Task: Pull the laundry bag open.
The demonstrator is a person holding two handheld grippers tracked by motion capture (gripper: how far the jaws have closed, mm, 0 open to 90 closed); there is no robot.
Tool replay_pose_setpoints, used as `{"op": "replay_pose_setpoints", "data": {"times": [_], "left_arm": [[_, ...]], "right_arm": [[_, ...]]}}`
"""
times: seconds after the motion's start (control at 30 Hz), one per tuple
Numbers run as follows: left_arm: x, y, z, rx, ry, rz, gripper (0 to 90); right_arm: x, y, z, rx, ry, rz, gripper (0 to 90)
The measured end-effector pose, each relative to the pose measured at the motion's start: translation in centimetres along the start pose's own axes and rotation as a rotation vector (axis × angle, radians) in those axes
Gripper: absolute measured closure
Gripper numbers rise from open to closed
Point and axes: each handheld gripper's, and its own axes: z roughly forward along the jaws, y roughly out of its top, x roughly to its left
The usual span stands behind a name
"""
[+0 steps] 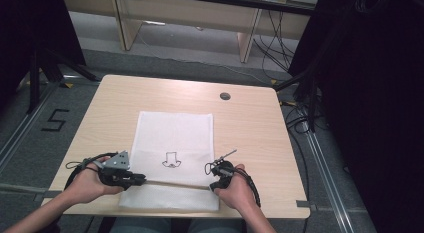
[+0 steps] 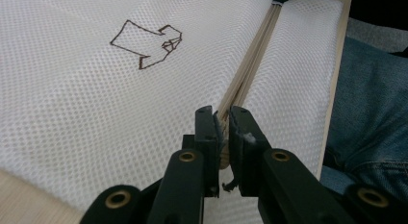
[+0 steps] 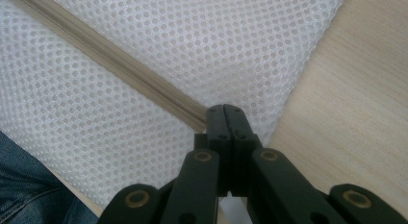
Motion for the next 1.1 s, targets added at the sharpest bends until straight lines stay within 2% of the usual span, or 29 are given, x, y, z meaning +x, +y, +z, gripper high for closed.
{"op": "replay_pose_setpoints", "data": {"times": [0.03,0.13,0.2,0.27,0.3,0.33,0.4,0.47,0.53,0.57,0.63,0.7,0.73,0.9,0.93,1.0,1.03,1.1], "left_arm": [[0.2,-0.4,-0.5,0.011,0.017,0.003,82.3],[0.5,-1.0,-1.4,0.007,0.031,-0.019,82.3],[0.7,-1.2,-1.7,0.013,0.039,-0.015,82.3],[0.8,-1.7,-2.3,0.008,0.048,-0.027,82.3],[1.0,-1.9,-2.6,0.022,0.058,-0.027,82.3],[1.2,-2.5,-3.2,0.013,0.066,-0.052,82.3],[1.5,-2.8,-3.5,0.027,0.078,-0.047,82.3],[1.7,-3.4,-4.0,0.027,0.089,-0.068,82.3],[1.8,-3.9,-4.3,0.016,0.087,-0.080,82.3],[1.8,-4.1,-4.2,0.006,0.076,-0.105,82.3],[1.9,-4.4,-4.1,0.038,0.079,-0.072,82.3],[2.0,-4.5,-3.9,0.035,0.078,-0.077,82.3],[2.0,-4.8,-3.6,0.053,0.084,-0.087,82.3],[2.3,-4.9,-3.0,0.076,0.090,-0.100,82.3],[2.6,-4.9,-2.8,0.111,0.105,-0.072,82.2],[2.5,-4.8,-2.2,0.125,0.115,-0.095,82.3],[2.7,-4.7,-2.3,0.155,0.126,-0.064,82.3],[2.7,-4.7,-2.3,0.164,0.116,-0.048,82.3]], "right_arm": [[0.0,0.0,0.0,0.008,-0.001,0.010,90.0],[0.1,0.0,0.0,0.005,0.000,0.008,90.0],[0.0,0.0,0.0,0.004,0.003,0.007,90.0],[-0.1,0.0,0.0,0.001,0.002,0.008,90.0],[-0.1,0.0,0.0,0.001,0.002,0.008,90.0],[-0.1,0.0,0.0,0.003,0.004,0.005,90.0],[0.0,0.0,0.0,0.004,0.005,0.009,90.0],[-0.1,0.0,0.0,0.004,0.008,0.010,90.0],[-0.1,0.0,0.0,0.003,0.007,0.009,90.0],[-0.1,0.0,0.0,0.003,0.007,0.009,90.0],[-0.1,0.0,0.0,0.005,0.007,0.011,90.0],[-0.1,0.0,0.1,0.001,0.007,0.003,90.0],[-0.1,0.0,0.0,0.001,0.009,0.006,90.0],[0.0,0.1,0.1,0.010,0.005,0.020,90.0],[0.0,0.1,0.1,0.009,0.003,0.019,90.0],[0.0,0.1,0.0,0.011,0.005,0.022,90.0],[-0.2,0.0,0.0,0.004,0.013,0.006,90.0],[-0.2,0.0,0.0,0.004,0.010,0.005,90.0]]}}
